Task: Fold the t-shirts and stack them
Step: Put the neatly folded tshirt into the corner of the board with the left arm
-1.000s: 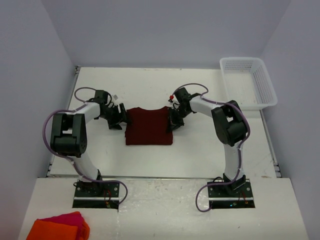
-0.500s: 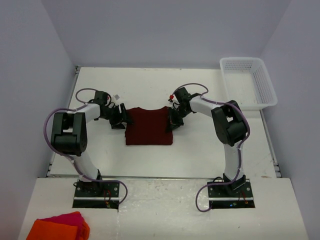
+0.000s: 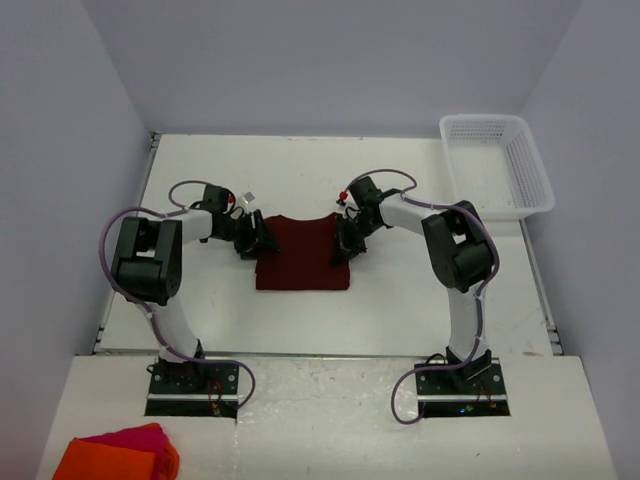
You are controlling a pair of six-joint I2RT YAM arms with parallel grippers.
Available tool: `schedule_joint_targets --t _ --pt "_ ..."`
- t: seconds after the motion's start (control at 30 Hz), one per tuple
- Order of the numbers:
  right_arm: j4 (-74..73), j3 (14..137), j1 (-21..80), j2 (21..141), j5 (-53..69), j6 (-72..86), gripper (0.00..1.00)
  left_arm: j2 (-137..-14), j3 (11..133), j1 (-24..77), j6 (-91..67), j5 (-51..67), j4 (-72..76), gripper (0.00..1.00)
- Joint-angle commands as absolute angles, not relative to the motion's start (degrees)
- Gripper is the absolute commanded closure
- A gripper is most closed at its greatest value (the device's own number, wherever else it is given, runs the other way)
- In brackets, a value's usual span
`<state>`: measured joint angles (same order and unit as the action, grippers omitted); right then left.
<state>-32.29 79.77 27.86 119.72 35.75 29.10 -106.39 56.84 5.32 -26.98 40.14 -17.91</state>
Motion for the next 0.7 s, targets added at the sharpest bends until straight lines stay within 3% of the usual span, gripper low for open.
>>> schedule_joint_targets --t 0.0,0.07,0.3,0.43,0.67 --pt "-30.8 79.5 28.1 118.7 37.5 29.7 1.00 -111.4 53.5 6.3 -24.6 30.3 -20.0 0.47" --pt "-30.5 79.3 28.2 118.6 37.6 29.9 1.00 -111.4 53.4 6.3 -24.6 30.4 -20.0 0.60" --pt "-30.4 78.7 28.2 118.2 37.7 29.7 1.00 -111.8 54.4 6.3 -24.3 30.1 -20.7 0.73" --pt "-30.1 78.3 28.1 118.1 37.6 29.7 1.00 -112.7 55.7 6.2 -23.9 30.1 -21.9 1.00" --pt "-28.3 76.2 28.4 115.4 37.1 29.2 1.00 -113.2 63.3 6.3 -22.2 26.2 -26.7 1.00"
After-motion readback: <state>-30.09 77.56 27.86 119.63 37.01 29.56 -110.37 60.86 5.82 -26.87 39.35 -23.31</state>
